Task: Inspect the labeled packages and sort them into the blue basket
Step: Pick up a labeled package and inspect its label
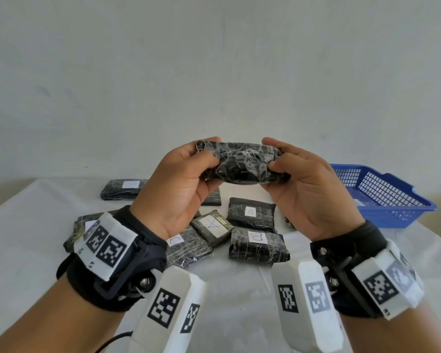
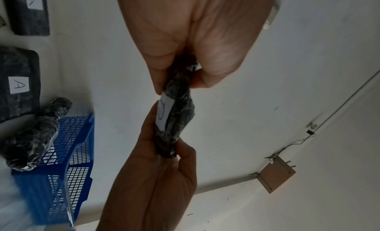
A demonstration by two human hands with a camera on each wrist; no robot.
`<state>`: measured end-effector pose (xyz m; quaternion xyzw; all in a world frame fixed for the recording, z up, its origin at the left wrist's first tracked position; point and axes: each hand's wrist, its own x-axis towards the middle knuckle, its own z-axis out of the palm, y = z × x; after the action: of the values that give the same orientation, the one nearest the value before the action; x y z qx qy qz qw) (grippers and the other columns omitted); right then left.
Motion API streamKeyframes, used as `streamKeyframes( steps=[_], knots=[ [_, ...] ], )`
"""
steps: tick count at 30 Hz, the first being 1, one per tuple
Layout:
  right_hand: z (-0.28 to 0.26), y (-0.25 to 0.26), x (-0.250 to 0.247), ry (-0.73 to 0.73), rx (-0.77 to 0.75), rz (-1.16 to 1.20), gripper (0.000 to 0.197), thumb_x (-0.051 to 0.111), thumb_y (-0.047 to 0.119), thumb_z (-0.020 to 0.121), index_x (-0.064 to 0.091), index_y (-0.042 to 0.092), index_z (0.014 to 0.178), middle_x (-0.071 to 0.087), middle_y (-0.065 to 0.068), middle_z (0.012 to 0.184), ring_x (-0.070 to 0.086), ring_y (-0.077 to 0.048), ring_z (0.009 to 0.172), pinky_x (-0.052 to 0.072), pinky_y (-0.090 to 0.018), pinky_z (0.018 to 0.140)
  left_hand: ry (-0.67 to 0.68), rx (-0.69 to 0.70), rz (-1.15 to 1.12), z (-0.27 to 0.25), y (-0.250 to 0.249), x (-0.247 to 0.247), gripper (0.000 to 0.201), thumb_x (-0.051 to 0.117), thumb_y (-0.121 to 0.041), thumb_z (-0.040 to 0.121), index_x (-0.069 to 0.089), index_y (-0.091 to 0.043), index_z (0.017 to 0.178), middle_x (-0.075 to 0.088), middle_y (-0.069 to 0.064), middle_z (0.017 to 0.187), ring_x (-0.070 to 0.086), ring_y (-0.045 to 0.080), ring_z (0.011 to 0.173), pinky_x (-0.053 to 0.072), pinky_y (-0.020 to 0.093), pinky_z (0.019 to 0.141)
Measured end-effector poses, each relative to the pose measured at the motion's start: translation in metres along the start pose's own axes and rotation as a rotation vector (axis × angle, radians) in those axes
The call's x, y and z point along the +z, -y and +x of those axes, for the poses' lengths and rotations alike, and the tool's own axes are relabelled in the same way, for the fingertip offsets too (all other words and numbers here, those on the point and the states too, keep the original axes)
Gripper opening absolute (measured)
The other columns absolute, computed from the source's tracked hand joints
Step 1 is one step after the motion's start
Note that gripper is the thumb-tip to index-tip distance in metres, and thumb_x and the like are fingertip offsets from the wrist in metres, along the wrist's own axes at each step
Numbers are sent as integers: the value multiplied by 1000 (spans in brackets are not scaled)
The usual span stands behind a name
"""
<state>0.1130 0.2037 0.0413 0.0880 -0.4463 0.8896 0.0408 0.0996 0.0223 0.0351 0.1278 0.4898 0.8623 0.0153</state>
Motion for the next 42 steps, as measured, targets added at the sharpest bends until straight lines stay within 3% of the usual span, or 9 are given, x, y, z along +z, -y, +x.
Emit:
streamKeyframes(
  steps=[7,11,15,18,23,26,31,36,42],
  knots=[
    [-2,1,2,50,-31,-114,56,65,-4,81,53,-6,135,66,-22,114,69,-28,106,58,-38,103,-12,-37,164,-1,-3,-2,18,60,-19,100,69,-4,101,74,4,92,68,14,91,61,29,84],
    [-1,-6,5,-74,-126,-303,56,77,10,85,55,-4,134,71,-13,104,72,-19,97,59,-38,102,-38,83,729,-5,3,0,112,70,-79,62,46,-13,149,64,-2,134,61,16,124,48,40,109],
    [-7,-10,8,-32,-144,-370,19,60,15,103,63,4,119,73,-1,88,72,-12,90,57,-40,103,69,49,732,-4,5,2,117,70,-93,56,62,-1,129,69,21,129,68,34,116,48,50,111],
    [-13,-9,9,-25,-179,-482,21,50,8,107,67,4,118,77,-7,101,74,-15,99,58,-40,102,129,64,685,-6,-1,2,100,65,-86,65,67,-5,123,69,9,127,61,17,105,40,43,102],
    [-17,-14,10,-13,-291,-635,33,63,31,92,73,11,117,78,-11,108,75,-22,103,60,-42,98,197,43,672,-12,-12,5,68,59,-75,65,76,-23,105,76,6,115,66,16,113,45,41,105],
    [-17,-11,7,34,-315,-592,32,67,31,87,73,13,113,79,-8,102,75,-21,100,57,-38,95,157,27,678,-8,-15,3,79,61,-73,60,74,-8,102,72,8,100,67,21,106,45,56,112],
    [-14,-9,-4,238,-86,-622,58,65,55,75,68,22,123,74,2,120,62,-19,124,39,-48,114,160,86,489,-12,-8,6,33,59,-60,64,75,-32,74,70,-2,87,64,23,100,48,63,108],
    [-12,-12,-6,261,-92,-534,44,62,46,78,80,16,106,77,-11,117,66,-32,123,45,-57,115,265,13,408,-16,-4,7,29,62,-56,65,78,-34,74,70,-10,86,58,17,100,40,54,116],
    [-10,-12,-2,270,-39,-604,53,69,50,73,78,15,112,78,-6,117,70,-20,119,47,-46,115,185,-6,338,-8,0,-1,34,64,-49,60,77,-24,79,72,3,94,63,20,100,46,52,112]
  ],
)
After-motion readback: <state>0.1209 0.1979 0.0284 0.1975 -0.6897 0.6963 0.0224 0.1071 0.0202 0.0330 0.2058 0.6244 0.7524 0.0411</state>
